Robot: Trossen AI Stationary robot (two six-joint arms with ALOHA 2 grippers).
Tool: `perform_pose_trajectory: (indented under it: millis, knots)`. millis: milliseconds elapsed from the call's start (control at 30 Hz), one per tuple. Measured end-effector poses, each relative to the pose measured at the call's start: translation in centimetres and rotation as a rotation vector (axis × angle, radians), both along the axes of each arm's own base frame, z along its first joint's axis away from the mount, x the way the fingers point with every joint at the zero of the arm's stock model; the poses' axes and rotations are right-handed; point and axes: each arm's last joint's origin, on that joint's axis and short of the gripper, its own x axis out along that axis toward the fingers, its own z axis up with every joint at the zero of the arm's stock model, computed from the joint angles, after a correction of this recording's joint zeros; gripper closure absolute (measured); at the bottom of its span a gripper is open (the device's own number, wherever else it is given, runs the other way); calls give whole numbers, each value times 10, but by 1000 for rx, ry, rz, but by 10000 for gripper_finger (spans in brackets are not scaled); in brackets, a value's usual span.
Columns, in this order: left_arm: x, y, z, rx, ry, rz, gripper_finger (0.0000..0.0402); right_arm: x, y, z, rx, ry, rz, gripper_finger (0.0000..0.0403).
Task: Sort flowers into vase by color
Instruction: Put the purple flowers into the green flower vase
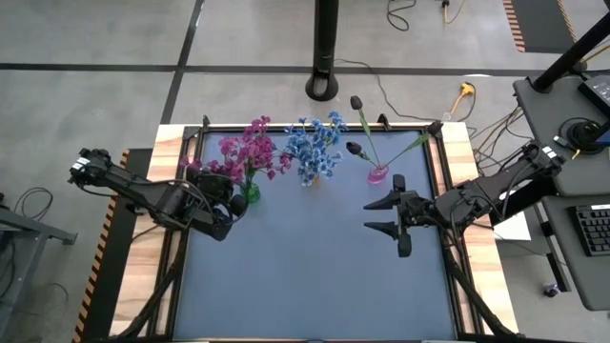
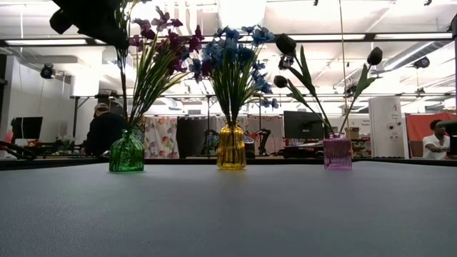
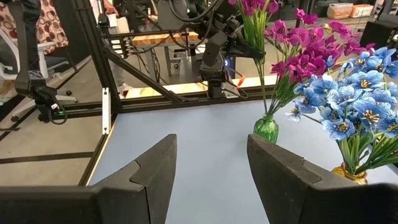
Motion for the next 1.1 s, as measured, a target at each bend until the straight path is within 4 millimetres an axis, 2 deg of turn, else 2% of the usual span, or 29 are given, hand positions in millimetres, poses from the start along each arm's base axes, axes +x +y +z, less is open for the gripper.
perform_pose_trajectory:
  millis: [567, 1100]
  knots:
    - [0, 0, -3, 1, 5, 0, 393, 0, 0, 0, 1, 1, 0, 213]
    - [1, 1, -17, 9, 6, 7, 393, 0, 0, 0, 8, 1, -1, 213]
